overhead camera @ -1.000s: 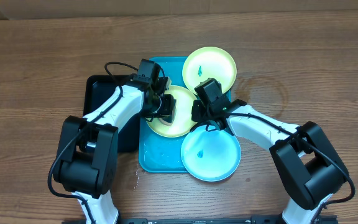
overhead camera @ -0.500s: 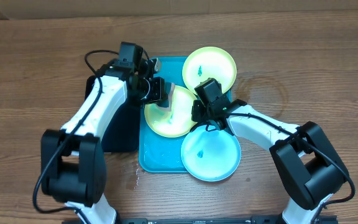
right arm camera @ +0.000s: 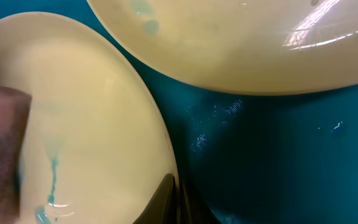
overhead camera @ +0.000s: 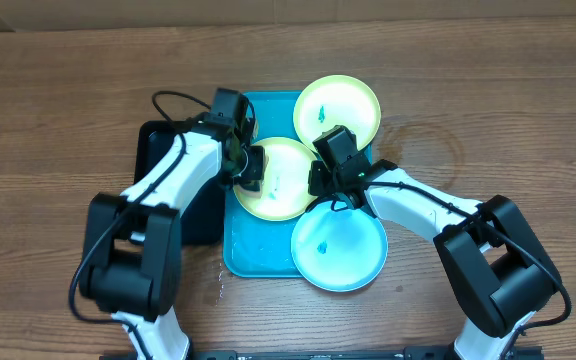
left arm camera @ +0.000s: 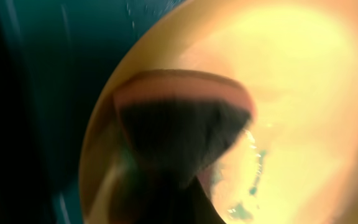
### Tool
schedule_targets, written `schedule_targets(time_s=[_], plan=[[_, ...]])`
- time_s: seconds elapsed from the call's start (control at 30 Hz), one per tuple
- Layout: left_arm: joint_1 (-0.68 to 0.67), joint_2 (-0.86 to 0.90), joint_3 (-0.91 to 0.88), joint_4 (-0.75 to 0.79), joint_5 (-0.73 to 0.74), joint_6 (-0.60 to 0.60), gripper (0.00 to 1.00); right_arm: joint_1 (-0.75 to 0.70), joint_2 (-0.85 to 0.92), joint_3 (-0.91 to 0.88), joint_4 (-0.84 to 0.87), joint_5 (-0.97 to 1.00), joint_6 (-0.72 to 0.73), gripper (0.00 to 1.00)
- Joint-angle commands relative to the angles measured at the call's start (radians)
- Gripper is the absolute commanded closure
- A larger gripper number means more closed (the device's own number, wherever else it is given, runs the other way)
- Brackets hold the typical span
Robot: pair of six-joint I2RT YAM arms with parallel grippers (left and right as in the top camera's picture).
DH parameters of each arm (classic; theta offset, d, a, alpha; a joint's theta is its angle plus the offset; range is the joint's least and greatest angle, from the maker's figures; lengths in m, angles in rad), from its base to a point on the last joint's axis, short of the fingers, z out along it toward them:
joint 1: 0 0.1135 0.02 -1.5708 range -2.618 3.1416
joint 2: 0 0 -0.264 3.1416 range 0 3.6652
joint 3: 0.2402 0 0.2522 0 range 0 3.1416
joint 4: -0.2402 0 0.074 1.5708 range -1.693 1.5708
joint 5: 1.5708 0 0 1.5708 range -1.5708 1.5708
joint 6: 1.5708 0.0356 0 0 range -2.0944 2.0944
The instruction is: Clean dirty plates on tray and stack at the side
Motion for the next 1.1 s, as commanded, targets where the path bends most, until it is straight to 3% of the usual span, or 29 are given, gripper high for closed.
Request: schedule_targets(time_s=[0.0, 0.3, 0.4, 0.6, 0.9, 1.07], plan=[[-0.003, 0.071, -0.009, 0.002, -0.004, -0.035, 0.96, -0.004, -0.003, 0.011, -0.003, -0.005, 0.000, 0.96], [0.000, 0.101, -0.002, 0.032, 0.524, 0.003, 0.96, -0.004, -0.003, 0.011, -0.002, -0.005, 0.000, 0.96], [0.000, 0.101, 0.011, 0.083, 0.605, -0.013, 0.96, -0.004, -0.003, 0.011, -0.002, -0.005, 0.000, 0.96], [0.022, 0.072, 0.145, -0.027, 0.533, -0.016, 0.96, -0.004, -0.003, 0.011, -0.007, -0.005, 0.000, 0.96], [0.012, -0.066, 0.232, -0.190, 0.099, -0.016, 0.96, -0.004, -0.003, 0.011, -0.006, -0.005, 0.000, 0.96], [-0.014, -0.046, 0.187, -0.182, -0.004, -0.016, 0.95, -0.004, -0.003, 0.011, -0.006, -0.005, 0.000, 0.96]])
